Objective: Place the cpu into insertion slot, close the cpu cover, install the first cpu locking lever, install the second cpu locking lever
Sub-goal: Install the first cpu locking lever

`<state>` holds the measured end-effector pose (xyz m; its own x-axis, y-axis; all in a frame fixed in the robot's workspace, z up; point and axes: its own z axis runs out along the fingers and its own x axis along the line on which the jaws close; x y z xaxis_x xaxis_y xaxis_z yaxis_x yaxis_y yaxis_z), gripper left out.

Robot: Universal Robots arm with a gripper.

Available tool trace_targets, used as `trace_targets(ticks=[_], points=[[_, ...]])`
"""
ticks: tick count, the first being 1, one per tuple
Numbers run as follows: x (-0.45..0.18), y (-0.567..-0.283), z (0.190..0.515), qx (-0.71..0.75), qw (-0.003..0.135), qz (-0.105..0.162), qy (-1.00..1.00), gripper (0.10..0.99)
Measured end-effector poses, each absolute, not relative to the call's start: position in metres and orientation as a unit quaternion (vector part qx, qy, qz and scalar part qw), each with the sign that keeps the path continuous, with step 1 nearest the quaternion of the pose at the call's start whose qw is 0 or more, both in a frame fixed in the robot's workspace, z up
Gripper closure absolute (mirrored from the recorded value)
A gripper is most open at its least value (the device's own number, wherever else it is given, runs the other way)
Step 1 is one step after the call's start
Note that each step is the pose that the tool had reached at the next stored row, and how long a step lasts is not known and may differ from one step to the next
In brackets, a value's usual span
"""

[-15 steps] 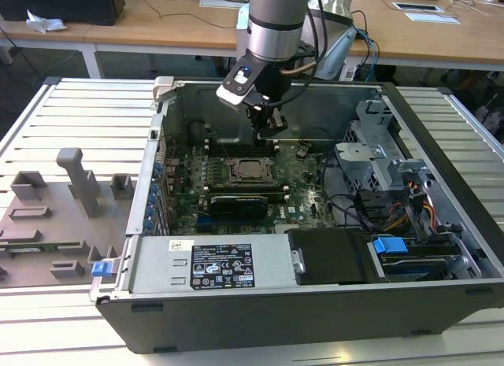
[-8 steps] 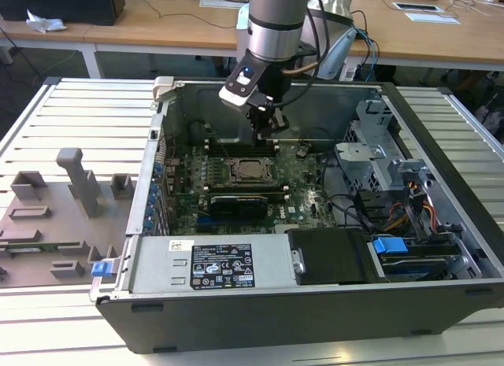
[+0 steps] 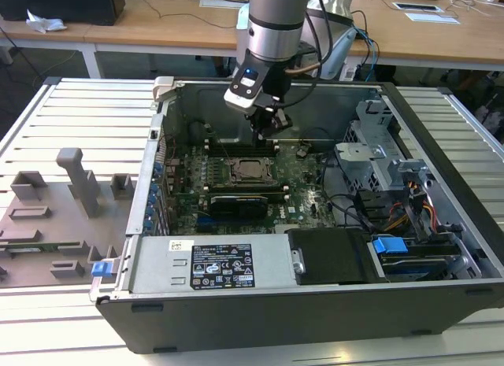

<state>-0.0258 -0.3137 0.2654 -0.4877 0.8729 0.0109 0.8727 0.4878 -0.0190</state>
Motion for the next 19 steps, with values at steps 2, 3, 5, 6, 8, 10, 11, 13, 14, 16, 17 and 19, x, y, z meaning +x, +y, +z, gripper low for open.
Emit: trace_targets(ticks=[2, 3, 5, 6, 8, 10, 11, 13, 14, 16, 17, 19], points=[[-0.0258, -0.3137, 0.2654, -0.493, 0.009, 0.006, -0.870, 0.980], [-0.0258, -0.3137, 0.2654, -0.489, 0.009, 0.006, -0.872, 0.980], [-0.0257, -0.3137, 0.2654, -0.475, 0.009, 0.006, -0.880, 0.980], [-0.0257, -0.3137, 0.2654, -0.471, 0.009, 0.006, -0.882, 0.980], [-0.0257, -0.3137, 0.2654, -0.457, 0.009, 0.006, -0.890, 0.980], [-0.0258, -0.3137, 0.2654, -0.443, 0.009, 0.006, -0.896, 0.980], [-0.0258, -0.3137, 0.2654, -0.439, 0.009, 0.006, -0.898, 0.980], [-0.0258, -0.3137, 0.2654, -0.431, 0.009, 0.006, -0.902, 0.980], [-0.0258, -0.3137, 0.2654, -0.426, 0.009, 0.006, -0.905, 0.980], [-0.0258, -0.3137, 0.2654, -0.418, 0.009, 0.006, -0.909, 0.980], [-0.0258, -0.3137, 0.2654, -0.414, 0.009, 0.006, -0.910, 0.980], [-0.0258, -0.3137, 0.2654, -0.406, 0.009, 0.006, -0.914, 0.980]])
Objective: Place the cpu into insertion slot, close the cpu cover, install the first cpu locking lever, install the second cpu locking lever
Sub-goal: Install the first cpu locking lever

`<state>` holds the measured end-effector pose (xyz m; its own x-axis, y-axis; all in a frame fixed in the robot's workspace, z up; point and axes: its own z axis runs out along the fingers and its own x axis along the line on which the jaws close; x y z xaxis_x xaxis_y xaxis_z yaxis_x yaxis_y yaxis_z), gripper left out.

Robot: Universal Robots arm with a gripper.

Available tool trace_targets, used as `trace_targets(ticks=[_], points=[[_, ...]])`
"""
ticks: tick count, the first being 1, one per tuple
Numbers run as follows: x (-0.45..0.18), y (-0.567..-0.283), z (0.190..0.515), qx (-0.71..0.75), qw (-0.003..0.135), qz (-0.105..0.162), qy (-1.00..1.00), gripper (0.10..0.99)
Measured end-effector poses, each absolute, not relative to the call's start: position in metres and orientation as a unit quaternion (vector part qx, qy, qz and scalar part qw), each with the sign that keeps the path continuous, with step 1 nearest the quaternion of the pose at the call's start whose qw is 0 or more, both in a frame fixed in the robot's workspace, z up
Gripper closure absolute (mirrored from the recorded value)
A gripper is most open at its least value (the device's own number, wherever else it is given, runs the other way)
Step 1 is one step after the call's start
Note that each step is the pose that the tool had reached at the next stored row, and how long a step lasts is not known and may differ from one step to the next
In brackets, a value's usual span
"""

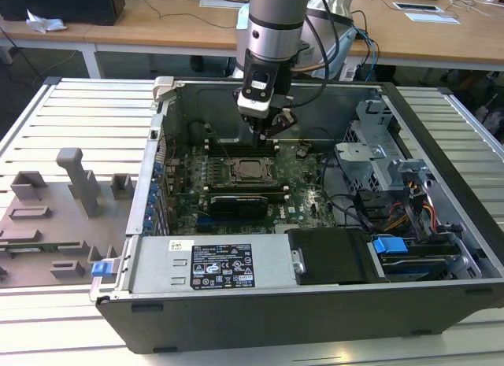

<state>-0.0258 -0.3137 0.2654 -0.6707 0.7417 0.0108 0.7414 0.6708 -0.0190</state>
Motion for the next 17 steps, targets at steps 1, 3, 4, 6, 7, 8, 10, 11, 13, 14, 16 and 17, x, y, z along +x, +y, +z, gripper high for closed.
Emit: trace_targets(ticks=[1, 3, 4, 6, 7, 8, 10, 11, 13, 14, 16, 17], points=[[-0.0258, -0.3137, 0.2654, -0.395, 0.009, 0.007, -0.919, 0.980], [-0.0258, -0.3137, 0.2654, -0.388, 0.009, 0.007, -0.922, 0.980], [-0.0258, -0.3137, 0.2654, -0.383, 0.009, 0.007, -0.924, 0.980], [-0.0258, -0.3137, 0.2654, -0.374, 0.009, 0.007, -0.927, 0.980], [-0.0258, -0.3137, 0.2654, -0.370, 0.009, 0.007, -0.929, 0.980], [-0.0258, -0.3137, 0.2654, -0.362, 0.008, 0.007, -0.932, 0.980], [-0.0258, -0.3137, 0.2654, -0.350, 0.008, 0.007, -0.937, 0.980], [-0.0258, -0.3137, 0.2654, -0.344, 0.008, 0.007, -0.939, 0.980], [-0.0257, -0.3137, 0.2654, -0.334, 0.008, 0.007, -0.942, 0.980], [-0.0258, -0.3137, 0.2654, -0.328, 0.008, 0.007, -0.945, 0.980], [-0.0257, -0.3137, 0.2654, -0.312, 0.008, 0.007, -0.950, 0.980], [-0.0258, -0.3137, 0.2654, -0.307, 0.008, 0.007, -0.952, 0.980]])
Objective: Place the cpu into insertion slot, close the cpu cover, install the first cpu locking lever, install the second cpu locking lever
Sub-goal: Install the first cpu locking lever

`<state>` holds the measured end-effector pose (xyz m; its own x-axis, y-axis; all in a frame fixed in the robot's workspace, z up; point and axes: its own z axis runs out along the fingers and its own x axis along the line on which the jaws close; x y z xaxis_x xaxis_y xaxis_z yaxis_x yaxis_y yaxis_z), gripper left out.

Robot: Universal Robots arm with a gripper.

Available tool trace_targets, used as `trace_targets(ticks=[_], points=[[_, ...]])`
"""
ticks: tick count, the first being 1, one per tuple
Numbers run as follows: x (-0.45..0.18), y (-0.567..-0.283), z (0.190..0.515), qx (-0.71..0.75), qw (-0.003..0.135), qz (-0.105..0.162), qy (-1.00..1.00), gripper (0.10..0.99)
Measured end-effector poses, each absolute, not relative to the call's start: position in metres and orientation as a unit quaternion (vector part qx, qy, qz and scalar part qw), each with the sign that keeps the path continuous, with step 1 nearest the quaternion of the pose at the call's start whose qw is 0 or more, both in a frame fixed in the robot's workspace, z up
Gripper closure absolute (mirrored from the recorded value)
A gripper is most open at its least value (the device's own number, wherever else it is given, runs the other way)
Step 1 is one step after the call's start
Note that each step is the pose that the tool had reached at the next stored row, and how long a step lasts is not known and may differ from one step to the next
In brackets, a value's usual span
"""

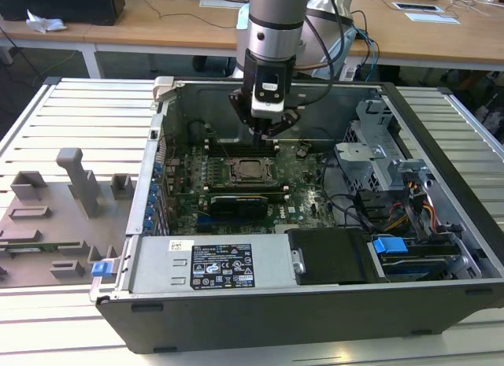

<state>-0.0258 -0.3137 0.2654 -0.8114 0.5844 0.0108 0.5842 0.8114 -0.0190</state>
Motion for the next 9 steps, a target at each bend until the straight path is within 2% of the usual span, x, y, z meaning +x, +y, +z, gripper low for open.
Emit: trace_targets(ticks=[9], points=[[-0.0258, -0.3137, 0.2654, -0.263, 0.008, 0.008, -0.965, 0.980]])
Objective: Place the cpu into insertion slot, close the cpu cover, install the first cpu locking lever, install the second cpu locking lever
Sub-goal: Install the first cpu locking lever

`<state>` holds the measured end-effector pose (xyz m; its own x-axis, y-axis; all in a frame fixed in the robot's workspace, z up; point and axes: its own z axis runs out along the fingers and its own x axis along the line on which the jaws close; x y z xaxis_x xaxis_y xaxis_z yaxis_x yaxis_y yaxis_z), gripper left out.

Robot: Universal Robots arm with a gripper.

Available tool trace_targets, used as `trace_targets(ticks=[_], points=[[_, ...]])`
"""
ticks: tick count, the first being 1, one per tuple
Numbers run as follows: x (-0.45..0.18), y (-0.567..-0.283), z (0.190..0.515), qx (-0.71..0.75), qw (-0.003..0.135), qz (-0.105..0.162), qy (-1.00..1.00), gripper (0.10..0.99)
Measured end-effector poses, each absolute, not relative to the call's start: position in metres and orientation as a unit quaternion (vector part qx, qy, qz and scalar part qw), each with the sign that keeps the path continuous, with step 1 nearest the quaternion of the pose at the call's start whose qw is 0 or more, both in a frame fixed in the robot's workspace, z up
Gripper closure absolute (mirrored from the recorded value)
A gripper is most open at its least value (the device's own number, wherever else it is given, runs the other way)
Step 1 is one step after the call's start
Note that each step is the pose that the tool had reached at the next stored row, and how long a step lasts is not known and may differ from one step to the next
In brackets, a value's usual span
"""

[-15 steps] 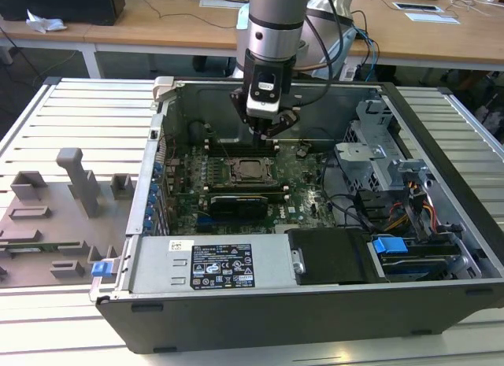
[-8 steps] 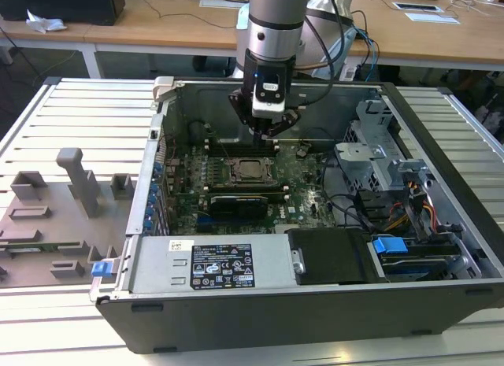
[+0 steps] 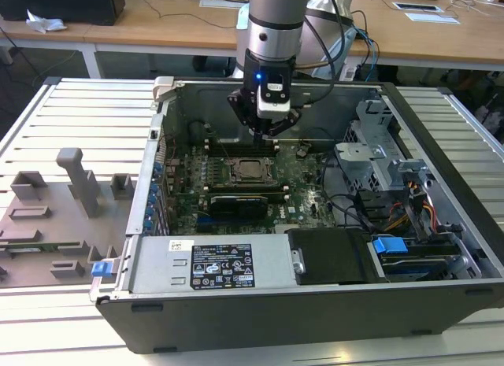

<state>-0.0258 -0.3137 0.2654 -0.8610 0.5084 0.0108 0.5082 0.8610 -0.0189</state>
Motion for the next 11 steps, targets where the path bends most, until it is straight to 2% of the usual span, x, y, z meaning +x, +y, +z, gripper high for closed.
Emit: trace_targets(ticks=[11], points=[[-0.0257, -0.3137, 0.2654, -0.221, 0.007, 0.008, -0.975, 0.980]])
